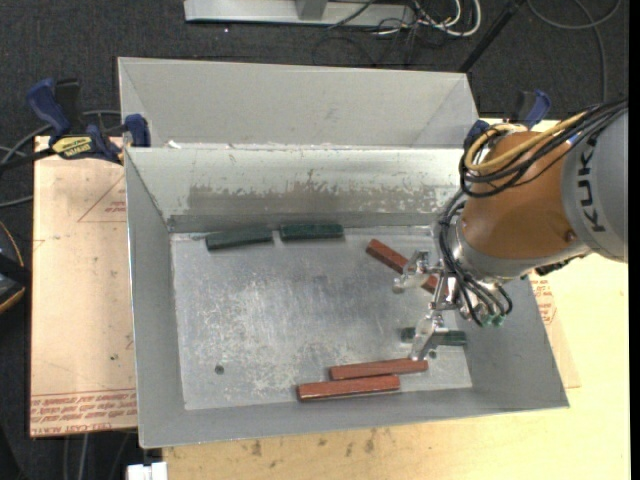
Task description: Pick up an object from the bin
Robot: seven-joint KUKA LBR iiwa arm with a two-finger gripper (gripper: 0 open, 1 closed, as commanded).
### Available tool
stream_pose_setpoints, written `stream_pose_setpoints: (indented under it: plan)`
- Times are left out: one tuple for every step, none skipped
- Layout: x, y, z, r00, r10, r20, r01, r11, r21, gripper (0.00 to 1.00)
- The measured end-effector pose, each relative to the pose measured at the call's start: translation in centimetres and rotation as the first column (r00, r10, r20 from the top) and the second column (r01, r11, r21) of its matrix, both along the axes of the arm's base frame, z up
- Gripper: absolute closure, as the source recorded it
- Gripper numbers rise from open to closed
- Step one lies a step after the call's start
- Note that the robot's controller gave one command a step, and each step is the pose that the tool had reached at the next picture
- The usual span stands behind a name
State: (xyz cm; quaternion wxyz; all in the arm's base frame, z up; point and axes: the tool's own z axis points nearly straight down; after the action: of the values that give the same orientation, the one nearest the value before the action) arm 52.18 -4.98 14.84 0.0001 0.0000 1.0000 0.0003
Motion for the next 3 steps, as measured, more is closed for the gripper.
stream_pose_setpoints:
  plan:
    - [0.0,0.0,0.0,1.0,0.001,0.0,-0.001,1.0,0.0,0.0]
    - [-1.9,-2.5,-6.7,0.966,0.259,-0.007,-0.259,0.966,0.002,1.0]
    - [-1.9,-2.5,-6.7,0.966,0.259,-0.005,-0.259,0.966,0.002,1.0]
